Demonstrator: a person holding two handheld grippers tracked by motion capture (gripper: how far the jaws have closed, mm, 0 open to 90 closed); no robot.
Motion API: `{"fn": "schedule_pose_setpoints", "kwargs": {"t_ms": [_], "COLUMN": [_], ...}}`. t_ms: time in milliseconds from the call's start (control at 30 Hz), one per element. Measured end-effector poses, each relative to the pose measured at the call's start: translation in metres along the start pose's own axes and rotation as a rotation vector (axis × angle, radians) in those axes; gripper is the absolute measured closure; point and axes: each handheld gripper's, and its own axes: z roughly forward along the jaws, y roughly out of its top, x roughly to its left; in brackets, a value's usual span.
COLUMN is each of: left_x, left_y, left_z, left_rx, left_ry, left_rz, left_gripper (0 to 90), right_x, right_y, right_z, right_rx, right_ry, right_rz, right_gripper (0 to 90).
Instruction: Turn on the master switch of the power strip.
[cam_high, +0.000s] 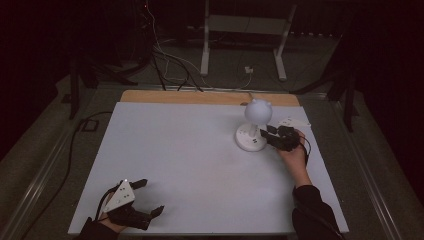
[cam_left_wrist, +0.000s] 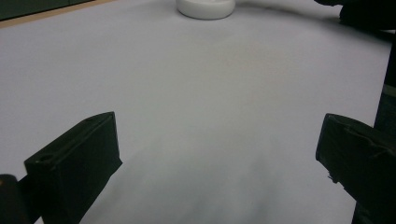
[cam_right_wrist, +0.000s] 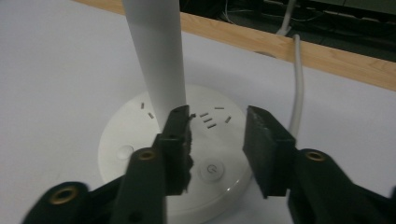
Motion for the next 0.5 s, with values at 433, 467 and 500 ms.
{"fn": "schedule_pose_setpoints", "kwargs": {"t_ms": [433,467,500], "left_x": [0.0,0.0001,0.0001], "left_y": [-0.0001,-0.0001,-0.0001], "left_z": [0.0003,0.0003,0.0003], "left_rx": [0.001,0.0,0.0], "left_ry": [-0.001,-0.001,-0.001], "left_rz": [-0.001,-0.001,-0.003], "left_gripper": [0.2,0.2,0.2], "right_x": [-0.0034,-0.0031,-0.0031], "right_y": [-0.0011,-0.0016,-0.0021], "right_z": [0.0058,0.0065,0.0072], "right_rx": [0.024,0.025,0.028], "right_ry": [0.029,0.028,0.027], "right_rz": [0.034,0.031,0.027], "right_gripper": [89.7,89.9,90.0]}}
